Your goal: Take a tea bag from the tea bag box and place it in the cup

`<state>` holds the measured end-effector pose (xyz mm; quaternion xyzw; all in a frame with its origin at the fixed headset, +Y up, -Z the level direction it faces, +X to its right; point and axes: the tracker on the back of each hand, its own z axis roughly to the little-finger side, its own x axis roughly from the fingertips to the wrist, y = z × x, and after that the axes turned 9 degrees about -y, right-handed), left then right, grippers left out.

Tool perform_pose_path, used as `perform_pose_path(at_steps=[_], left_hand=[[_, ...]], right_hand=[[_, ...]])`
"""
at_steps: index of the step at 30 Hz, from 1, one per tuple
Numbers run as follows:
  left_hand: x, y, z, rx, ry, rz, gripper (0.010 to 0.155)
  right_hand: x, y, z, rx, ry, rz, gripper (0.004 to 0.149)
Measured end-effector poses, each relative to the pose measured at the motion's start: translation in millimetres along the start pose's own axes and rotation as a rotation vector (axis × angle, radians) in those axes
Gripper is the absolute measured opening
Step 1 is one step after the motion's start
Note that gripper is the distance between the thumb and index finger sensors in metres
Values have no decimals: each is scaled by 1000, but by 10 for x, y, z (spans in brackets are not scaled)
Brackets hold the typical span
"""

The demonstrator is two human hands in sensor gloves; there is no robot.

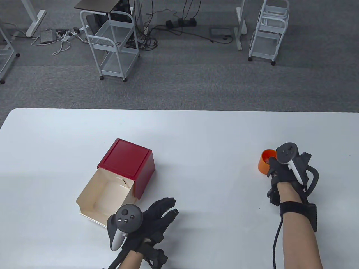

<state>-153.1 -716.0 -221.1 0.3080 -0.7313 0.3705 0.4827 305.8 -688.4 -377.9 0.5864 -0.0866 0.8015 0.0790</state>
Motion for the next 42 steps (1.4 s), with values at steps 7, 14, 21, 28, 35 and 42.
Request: perform_pose_path(at_steps=[7, 14, 21, 28, 35, 42], left_hand=[[6, 20, 28, 10, 15, -10, 65], [26, 56, 49, 36, 15, -32, 66], [21, 51, 45, 48, 3, -32, 66], [22, 48, 47, 61, -1, -32, 67], [22, 45, 46, 70, -7, -29, 67], [27, 33, 40, 97, -14, -28, 68]], right_hand=[[237, -126, 20, -10, -151, 80, 59], [649, -282, -12, -168, -365, 90, 61], [1132, -315, -35, -322, -479, 71, 62], [1571, -239, 46, -445, -530, 66, 62], [1772, -66, 199, -502, -522, 66, 62], [1784, 109, 357, -570, -477, 39, 62]])
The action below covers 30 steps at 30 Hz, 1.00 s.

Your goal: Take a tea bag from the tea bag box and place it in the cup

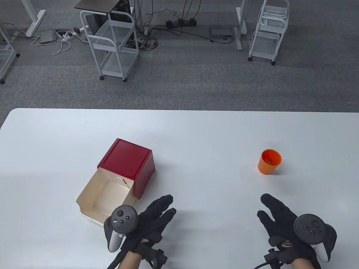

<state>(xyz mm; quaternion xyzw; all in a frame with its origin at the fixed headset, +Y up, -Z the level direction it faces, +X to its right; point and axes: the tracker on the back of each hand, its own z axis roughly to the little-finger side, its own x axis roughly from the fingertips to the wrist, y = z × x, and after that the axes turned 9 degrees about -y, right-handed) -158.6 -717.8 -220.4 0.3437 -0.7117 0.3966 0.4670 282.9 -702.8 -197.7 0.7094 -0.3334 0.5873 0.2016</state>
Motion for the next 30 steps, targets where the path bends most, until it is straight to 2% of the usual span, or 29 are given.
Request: perform_pose_path(at_steps=[9, 13, 18, 22, 30], left_hand=[[-1, 75, -69, 46, -28, -35, 67], [22, 194, -236, 13, -82, -91, 65], [62, 405, -492, -135, -145, -153, 63], [137, 681, -639, -306, -143, -201, 62], [397, 1300, -563, -669, 21, -260, 59]], right_hand=[[22, -12, 33, -10, 5, -1, 62], [27, -28, 22, -8, -6, 8, 62], [28, -47, 21, -17, -14, 15, 62], [27, -55, 23, -22, -16, 20, 62], [27, -52, 21, -20, -17, 18, 62]])
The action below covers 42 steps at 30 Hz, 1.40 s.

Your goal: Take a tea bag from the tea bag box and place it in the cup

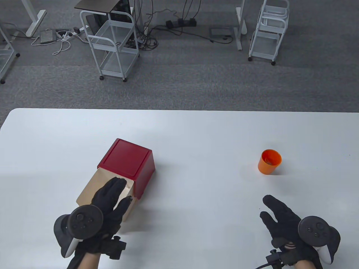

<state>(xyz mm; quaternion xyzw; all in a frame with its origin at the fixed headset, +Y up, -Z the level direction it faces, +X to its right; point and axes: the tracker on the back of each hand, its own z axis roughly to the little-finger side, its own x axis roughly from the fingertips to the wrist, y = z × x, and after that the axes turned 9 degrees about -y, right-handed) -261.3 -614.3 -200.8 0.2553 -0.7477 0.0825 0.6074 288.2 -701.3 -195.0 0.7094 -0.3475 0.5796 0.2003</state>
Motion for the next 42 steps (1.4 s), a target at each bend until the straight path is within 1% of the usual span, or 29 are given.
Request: perform_pose_path(at_steps=[4, 8, 10, 12, 21, 26, 34, 38, 42], left_hand=[[62, 74, 226, -148, 60, 50, 57], [125, 13, 368, -347, 72, 147, 57], [157, -79, 424, -465, 65, 206, 57], [174, -174, 464, -527, 60, 252, 57], [186, -708, 561, -715, 32, 472, 58], [188, -939, 601, -795, 3, 560, 59], [135, -1125, 612, -848, -38, 591, 54], [131, -1172, 594, -888, -70, 603, 53], [158, -1191, 597, -905, -95, 586, 53]], right_hand=[[-4, 2, -2, 2, -2, -2, 62], [-3, 3, -3, 5, -3, -1, 62], [-4, 6, 0, 4, 0, -1, 62], [-4, 6, 1, 4, 2, -2, 62], [0, 6, 2, 3, 7, -2, 62], [-2, 9, 2, 8, 10, -7, 62], [-9, 15, 4, 11, 13, -13, 62], [-10, 15, 4, 16, 13, -13, 62], [-13, 18, 3, 17, 12, -15, 62]])
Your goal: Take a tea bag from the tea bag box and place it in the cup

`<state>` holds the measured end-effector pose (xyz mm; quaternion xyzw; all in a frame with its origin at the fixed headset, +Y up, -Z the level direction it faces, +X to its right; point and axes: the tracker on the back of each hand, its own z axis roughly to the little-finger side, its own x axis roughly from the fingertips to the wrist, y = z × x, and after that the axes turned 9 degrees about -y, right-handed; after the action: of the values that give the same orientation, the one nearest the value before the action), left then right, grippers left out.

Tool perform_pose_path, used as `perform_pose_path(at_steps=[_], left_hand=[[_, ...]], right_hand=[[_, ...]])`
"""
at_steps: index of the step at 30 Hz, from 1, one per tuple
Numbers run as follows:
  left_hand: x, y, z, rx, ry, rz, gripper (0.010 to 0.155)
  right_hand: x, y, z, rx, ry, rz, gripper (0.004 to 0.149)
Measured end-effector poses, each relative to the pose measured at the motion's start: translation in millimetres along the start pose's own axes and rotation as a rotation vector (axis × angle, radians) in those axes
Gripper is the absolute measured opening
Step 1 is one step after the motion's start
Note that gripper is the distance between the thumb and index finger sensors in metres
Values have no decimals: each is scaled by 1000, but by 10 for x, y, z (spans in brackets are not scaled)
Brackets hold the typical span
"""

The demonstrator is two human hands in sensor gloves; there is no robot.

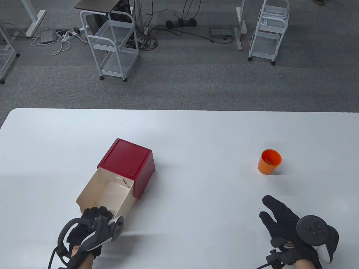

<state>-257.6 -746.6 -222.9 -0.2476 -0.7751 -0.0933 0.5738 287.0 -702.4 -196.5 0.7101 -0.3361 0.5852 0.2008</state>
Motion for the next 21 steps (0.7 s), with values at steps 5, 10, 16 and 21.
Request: perform_pose_path(at_steps=[5, 10, 16, 21], left_hand=[[22, -23, -1, -30, -15, -35, 52], [25, -15, 2, -48, -17, -50, 52], [42, 59, 13, -87, -16, -65, 52], [51, 51, 42, -51, -12, -78, 52]], right_hand=[[-1, 2, -1, 4, -2, -1, 62], [0, 4, -2, 4, -2, -1, 61], [0, 10, -2, 8, -1, -5, 62], [0, 13, -2, 15, 1, -8, 61]])
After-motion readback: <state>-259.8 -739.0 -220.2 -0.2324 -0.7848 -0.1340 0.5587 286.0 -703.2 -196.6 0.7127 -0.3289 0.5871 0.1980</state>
